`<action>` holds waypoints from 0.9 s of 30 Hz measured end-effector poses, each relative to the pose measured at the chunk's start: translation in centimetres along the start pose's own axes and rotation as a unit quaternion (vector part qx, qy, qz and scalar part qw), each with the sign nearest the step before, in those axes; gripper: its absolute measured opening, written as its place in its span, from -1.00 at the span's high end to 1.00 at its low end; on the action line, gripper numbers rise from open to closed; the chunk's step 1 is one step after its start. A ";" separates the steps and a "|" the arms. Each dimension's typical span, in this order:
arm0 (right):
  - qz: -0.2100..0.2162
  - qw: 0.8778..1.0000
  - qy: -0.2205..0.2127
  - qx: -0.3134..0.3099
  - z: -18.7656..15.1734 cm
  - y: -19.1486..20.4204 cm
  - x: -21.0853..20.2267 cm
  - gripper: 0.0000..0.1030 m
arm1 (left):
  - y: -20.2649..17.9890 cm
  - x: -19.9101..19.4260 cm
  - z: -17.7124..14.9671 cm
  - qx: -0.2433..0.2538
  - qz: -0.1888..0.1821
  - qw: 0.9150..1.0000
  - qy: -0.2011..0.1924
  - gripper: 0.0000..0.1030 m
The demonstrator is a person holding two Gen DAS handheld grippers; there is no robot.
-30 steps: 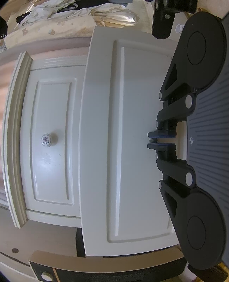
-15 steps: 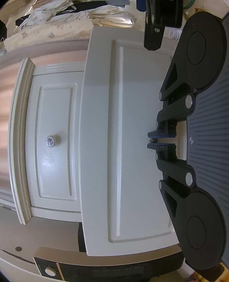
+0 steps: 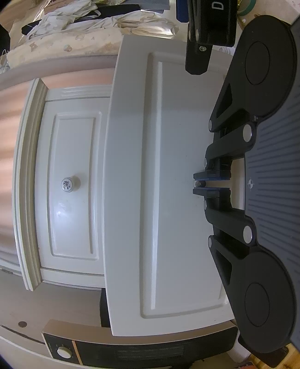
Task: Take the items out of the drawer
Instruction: 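Pull the lower drawer open by its knob with the left gripper, then open the left gripper and release the drawer knob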
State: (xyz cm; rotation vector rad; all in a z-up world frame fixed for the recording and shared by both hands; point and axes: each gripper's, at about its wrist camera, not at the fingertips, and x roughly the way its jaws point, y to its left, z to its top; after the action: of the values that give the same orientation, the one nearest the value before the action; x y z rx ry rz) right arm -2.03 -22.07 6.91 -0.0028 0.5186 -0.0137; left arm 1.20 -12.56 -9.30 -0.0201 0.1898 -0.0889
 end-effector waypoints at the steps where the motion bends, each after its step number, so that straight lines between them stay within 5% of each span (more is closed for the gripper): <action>1: 0.001 1.000 0.000 0.000 0.0 0.1 0.0 -1.00 | 0.2 0.0 0.2 -0.001 0.000 1.000 0.000 0.96; 10: 0.000 1.000 0.000 -0.006 0.3 0.5 -0.1 -1.00 | 1.4 0.1 1.4 0.000 0.005 1.000 0.005 0.90; 11: 0.000 1.000 0.000 -0.007 0.3 0.5 -0.1 -1.00 | 1.5 0.3 1.4 0.000 0.005 1.000 0.011 0.84; 13: 0.000 1.000 0.000 -0.007 0.3 0.5 -0.1 -1.00 | 2.1 0.7 1.6 -0.007 0.004 1.000 0.026 0.37; 21: -0.003 1.000 0.005 -0.008 0.0 0.5 0.3 -1.00 | 3.5 0.7 2.0 -0.006 0.013 1.000 0.020 0.26; 23: -0.003 1.000 0.006 -0.009 0.0 0.5 0.4 -1.00 | 3.9 0.5 2.3 -0.007 0.016 1.000 0.015 0.13; 25: -0.003 1.000 0.007 -0.009 0.0 0.5 0.5 -1.00 | 4.1 0.3 2.5 -0.012 0.019 1.000 0.005 -0.29; 27: -0.003 1.000 0.007 -0.010 -0.1 0.6 0.5 -1.00 | 4.4 0.0 2.7 -0.018 0.024 1.000 -0.008 -0.39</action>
State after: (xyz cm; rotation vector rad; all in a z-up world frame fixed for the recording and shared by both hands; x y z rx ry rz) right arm -1.60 -21.51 6.59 -0.0238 0.5326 -0.0139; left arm 2.08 -8.19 -6.83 -0.0531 0.1761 -0.0382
